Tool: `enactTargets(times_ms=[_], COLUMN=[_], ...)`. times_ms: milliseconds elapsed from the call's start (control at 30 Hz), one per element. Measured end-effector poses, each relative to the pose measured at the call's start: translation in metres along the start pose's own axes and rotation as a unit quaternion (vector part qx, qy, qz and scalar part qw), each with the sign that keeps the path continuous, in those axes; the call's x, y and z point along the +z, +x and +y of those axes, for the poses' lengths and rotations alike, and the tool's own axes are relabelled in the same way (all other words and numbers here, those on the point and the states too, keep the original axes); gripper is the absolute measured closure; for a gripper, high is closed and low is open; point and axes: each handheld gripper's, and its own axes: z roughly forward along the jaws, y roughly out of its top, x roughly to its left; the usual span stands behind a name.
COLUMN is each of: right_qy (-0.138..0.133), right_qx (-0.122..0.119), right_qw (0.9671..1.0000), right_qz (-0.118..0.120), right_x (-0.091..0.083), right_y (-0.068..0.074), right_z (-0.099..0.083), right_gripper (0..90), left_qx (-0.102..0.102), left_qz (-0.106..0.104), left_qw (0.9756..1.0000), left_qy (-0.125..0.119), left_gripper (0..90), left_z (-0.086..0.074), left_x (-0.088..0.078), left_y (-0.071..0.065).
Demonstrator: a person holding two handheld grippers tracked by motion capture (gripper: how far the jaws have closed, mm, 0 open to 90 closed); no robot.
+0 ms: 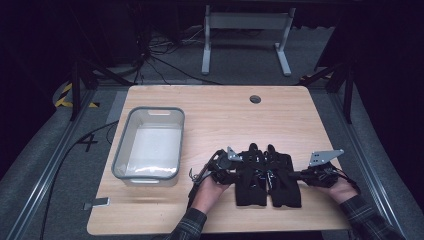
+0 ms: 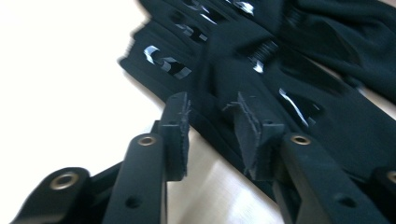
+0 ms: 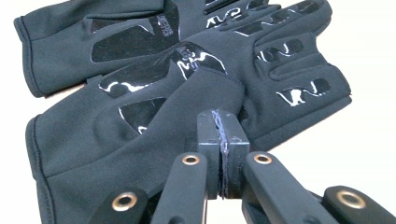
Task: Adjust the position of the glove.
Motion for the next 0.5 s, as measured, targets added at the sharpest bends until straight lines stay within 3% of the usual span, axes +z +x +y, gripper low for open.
enactTargets(times_ms=[133, 300, 400, 500], right_qy=[0.000, 0.007, 0.009, 0.008], right_qx=[0.002, 0.000, -0.001, 0.000], right_qw=[1.0000, 0.9999, 0.9999, 0.9999], right_qz=[-0.003, -0.008, -0.007, -0.007], right_x=[-0.002, 0.001, 0.002, 0.002], right_y=[-0.001, -0.003, -0.002, -0.002], right_z=[-0.001, -0.003, -0.002, -0.003], right_gripper=[89.9, 89.9, 90.0, 90.0], left_qx=[-0.014, -0.006, -0.003, -0.005], left_qz=[0.006, 0.015, 0.014, 0.017], left_qw=[0.9999, 0.9997, 0.9997, 0.9996], left_qy=[0.002, 0.021, 0.022, 0.023], left_gripper=[63.5, 63.8, 67.7, 79.3], left_z=[0.003, 0.002, 0.002, 0.002], left_x=[0.008, 0.016, 0.017, 0.019], left_y=[0.005, 0.001, -0.002, -0.004])
